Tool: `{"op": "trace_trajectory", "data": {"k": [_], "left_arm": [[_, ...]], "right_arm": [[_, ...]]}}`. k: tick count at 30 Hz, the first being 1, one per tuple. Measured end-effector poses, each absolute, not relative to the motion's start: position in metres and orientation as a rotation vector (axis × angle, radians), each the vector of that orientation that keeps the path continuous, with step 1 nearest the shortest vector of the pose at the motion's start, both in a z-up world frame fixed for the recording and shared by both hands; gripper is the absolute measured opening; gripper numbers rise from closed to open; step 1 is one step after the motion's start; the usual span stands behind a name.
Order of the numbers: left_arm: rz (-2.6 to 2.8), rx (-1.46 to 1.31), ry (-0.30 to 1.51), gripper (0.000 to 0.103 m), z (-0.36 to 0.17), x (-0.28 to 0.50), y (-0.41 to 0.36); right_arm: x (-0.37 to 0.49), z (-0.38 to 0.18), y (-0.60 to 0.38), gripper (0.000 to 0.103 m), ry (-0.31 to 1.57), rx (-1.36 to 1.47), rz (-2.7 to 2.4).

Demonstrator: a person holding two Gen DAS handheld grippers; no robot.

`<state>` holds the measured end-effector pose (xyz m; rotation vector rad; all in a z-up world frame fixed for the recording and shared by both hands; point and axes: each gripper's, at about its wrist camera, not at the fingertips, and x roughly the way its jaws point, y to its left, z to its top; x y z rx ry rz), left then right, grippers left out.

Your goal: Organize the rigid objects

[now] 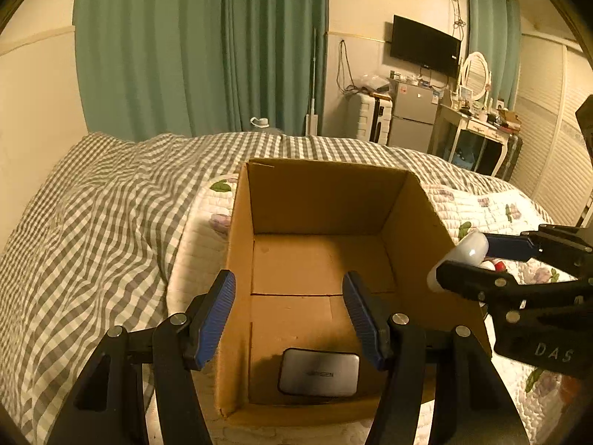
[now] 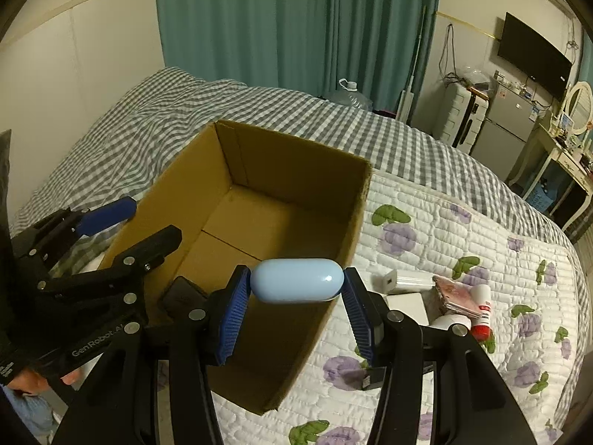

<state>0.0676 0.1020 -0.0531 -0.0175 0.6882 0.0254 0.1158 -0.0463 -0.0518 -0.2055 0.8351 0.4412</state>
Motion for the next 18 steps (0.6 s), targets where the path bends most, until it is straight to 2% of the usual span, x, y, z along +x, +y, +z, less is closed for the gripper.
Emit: {"op": "trace_trajectory", "data": {"k": [1,3,10,18], "left_arm": [[0.029,-0.017,0.689,0.063,-0.053,0.067,0.102],[0.033,-0.013,0.689,0.063,-0.052,0.066,0.102],[0.033,0.034,0.676,0.063,-0.037,0.058,0.081],[-0.073,0.062,0.685,0.066,-0.019,0.052,0.007]], "right_arm": [[0.115,-0.050,-0.049,0.065,0.820,-0.192,0.434],[0.114,-0.043,-0.058,0.082,0.783,-0.134,0.428],[0.110,-0.021,-0.093,0.083,0.741,-0.107,0.378],[0.093,-0.005,-0.170,0.083,0.707,-0.105,0.257]]}}
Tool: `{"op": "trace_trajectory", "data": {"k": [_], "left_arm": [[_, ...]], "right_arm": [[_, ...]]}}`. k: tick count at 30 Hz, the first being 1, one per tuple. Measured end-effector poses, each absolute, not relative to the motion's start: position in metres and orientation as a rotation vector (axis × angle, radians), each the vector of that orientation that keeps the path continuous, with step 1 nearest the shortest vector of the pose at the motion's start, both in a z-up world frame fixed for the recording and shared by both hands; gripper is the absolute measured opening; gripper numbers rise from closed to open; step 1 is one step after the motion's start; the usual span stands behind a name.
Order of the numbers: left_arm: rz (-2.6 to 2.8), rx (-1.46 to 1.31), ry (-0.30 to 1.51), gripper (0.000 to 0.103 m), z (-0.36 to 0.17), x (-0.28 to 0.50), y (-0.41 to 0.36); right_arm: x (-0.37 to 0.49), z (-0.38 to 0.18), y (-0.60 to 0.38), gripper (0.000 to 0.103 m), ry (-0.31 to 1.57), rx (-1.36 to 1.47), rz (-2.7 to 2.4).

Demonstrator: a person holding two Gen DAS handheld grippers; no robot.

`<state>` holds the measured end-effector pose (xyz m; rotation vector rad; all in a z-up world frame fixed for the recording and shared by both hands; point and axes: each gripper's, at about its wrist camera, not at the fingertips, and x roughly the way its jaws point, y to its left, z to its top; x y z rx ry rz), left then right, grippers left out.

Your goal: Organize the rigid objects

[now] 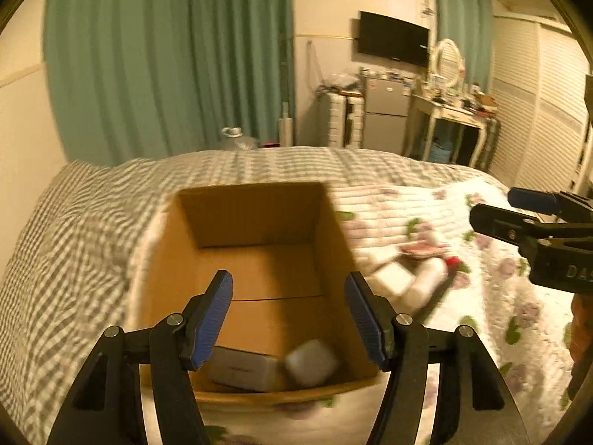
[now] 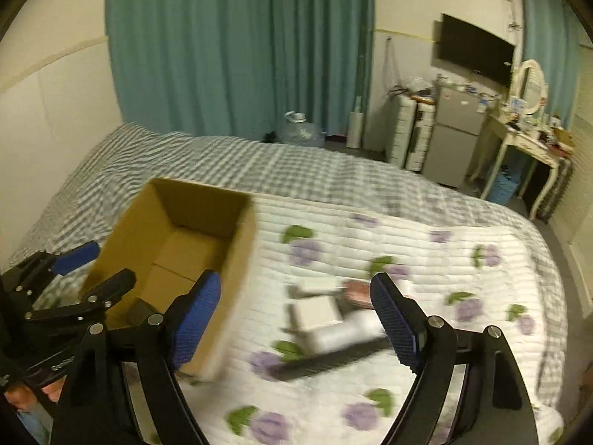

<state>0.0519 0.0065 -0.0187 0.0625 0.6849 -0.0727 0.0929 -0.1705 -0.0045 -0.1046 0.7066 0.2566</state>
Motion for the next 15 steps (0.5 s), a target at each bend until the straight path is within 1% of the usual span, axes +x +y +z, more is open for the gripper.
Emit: {"op": "trace_trajectory", "data": {"k": [4,8,12,15], "left_arm": [[-0.137,0.075,0.712,0.066,-0.024,0.054,-0.041],[-0.204,0.099,0.769,0.066,-0.042,0.062,-0.088],[-0.223,0.170,0.831,0.066,-0.075,0.078,-0.125],[-0.223,0.205,0.869,0.066,-0.101,0.091,-0.137]], "right_arm": [[0.087,-0.005,-0.215,0.083,0.708,-0.110,0.195],[0.087,-0.013,-0.253,0.083,0.717,-0.111,0.157],[0.096,-0.035,-0.284,0.083,0.756,-0.122,0.134],[0.106,-0.059,-0.303,0.083,0.804,-0.113,0.125]]}}
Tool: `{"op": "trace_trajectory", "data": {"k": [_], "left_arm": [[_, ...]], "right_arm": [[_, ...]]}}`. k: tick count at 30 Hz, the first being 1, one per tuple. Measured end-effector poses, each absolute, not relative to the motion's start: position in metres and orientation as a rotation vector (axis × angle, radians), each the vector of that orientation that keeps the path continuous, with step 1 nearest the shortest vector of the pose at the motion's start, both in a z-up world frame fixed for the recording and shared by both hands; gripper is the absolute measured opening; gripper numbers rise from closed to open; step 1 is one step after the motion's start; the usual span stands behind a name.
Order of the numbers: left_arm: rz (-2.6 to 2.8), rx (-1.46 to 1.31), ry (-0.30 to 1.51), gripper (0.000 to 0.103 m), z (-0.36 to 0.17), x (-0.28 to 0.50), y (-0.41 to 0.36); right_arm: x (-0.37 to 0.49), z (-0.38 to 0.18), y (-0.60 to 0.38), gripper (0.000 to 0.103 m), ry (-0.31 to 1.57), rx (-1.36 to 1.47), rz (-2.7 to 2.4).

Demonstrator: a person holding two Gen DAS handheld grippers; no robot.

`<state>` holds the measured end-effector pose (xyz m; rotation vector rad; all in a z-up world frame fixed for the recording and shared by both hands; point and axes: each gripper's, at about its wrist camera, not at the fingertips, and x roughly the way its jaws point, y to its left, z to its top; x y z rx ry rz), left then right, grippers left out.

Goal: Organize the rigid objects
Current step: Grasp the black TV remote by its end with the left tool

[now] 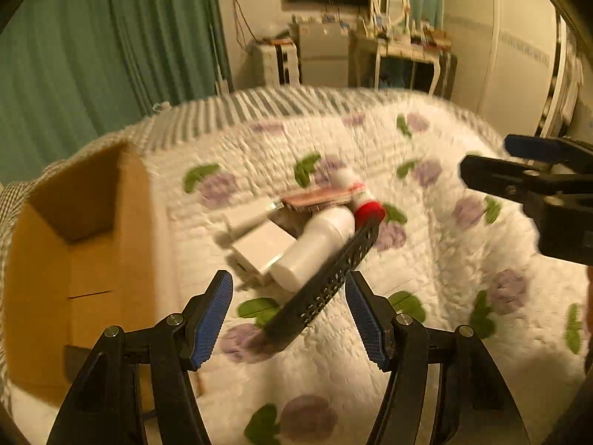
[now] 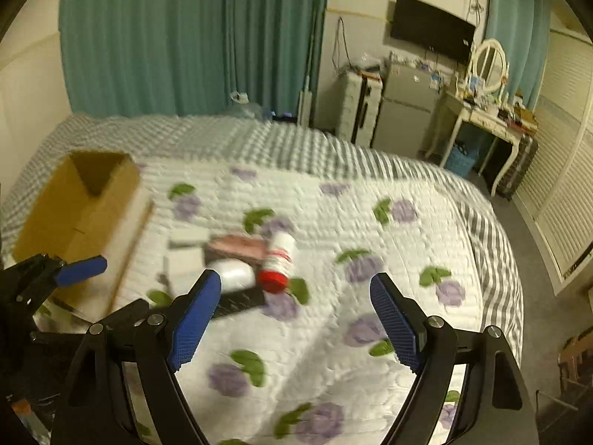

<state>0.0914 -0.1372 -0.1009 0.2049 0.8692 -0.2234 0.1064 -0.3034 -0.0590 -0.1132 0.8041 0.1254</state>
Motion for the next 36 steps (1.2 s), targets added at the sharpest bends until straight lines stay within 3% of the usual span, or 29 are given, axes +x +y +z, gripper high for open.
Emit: {"op": "trace_trajectory", "data": {"k": [10,16,19,30,36], "left_arm": [[-0.208,0.253,1.045,0.066,-0.172,0.121,-0.159],[-0.309,0.194,1.086,0.064,-0.161,0.101,-0.171],[-0.297,0.305,1.042,0.064,-0.160,0.102,-0.189],[-0.383,0.392,1.047,0.066,-0.191,0.118,-0.198],[-0.405,0.380,1.020,0.042,-0.179,0.108,-0.190]], "right_arm": [[0.121,-0.100,-0.326,0.083,0.889,-0.144,0.112],[0.118,-0.096,-0.332,0.083,0.882,-0.131,0.099],[0.114,-0.090,-0.335,0.083,0.864,-0.111,0.098],[0.115,-0.094,-0.335,0.083,0.880,-0.106,0.091],[0.116,-0.097,-0.336,0.083,0.888,-0.097,0.084]]}}
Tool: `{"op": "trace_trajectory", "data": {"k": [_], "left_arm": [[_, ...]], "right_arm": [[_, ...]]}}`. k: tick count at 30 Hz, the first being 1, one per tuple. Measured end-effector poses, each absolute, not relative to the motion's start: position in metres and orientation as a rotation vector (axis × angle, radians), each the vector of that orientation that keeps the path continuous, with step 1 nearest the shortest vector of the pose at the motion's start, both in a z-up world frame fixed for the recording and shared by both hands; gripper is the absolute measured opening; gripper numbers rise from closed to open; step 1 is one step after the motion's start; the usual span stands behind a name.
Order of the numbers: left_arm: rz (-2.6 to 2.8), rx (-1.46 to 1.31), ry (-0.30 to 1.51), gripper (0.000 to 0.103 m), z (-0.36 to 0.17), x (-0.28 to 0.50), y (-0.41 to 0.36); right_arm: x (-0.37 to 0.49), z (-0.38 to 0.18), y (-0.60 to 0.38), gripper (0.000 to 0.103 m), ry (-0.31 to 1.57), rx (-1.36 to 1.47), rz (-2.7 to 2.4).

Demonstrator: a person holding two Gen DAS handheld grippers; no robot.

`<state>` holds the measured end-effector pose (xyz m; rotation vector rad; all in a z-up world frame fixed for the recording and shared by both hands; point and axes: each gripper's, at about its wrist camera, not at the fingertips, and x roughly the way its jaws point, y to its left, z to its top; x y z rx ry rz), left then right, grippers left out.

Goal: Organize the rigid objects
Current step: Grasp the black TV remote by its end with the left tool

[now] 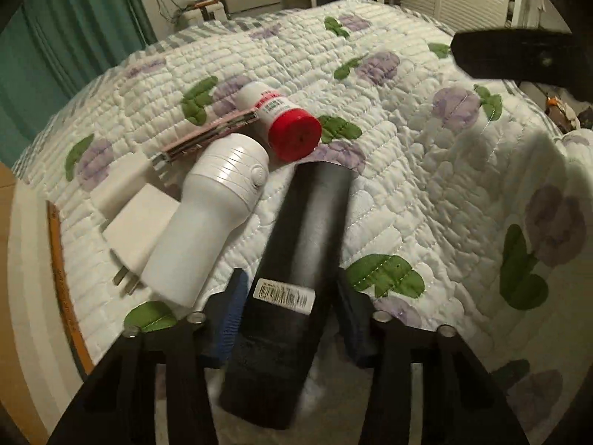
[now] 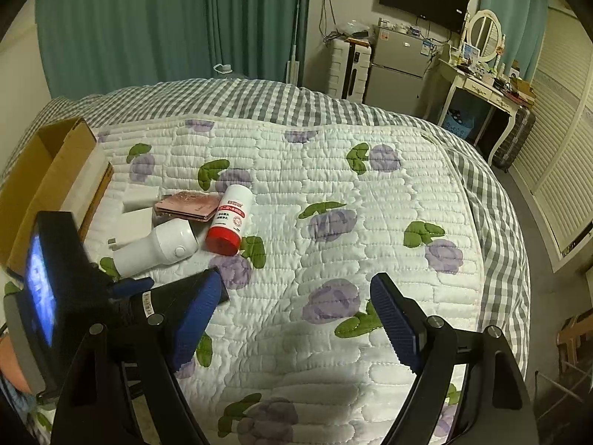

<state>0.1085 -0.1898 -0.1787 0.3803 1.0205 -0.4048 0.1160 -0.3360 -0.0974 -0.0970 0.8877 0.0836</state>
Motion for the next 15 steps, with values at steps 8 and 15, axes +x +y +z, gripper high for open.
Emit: {"op": "trace_trajectory", "data": {"k": [8,15], "left_arm": [[-0.380,0.282,0.953,0.035,-0.139,0.096,-0.181],[-0.393,0.287,0.943,0.022,-0.120,0.096,-0.177]], "right_arm": [[0.116,-0.098,-0.337,0.083,0.888,-0.100,0.081],[0.120,-0.103,-0.336,0.083,0.908,-0.084,0.091]]}}
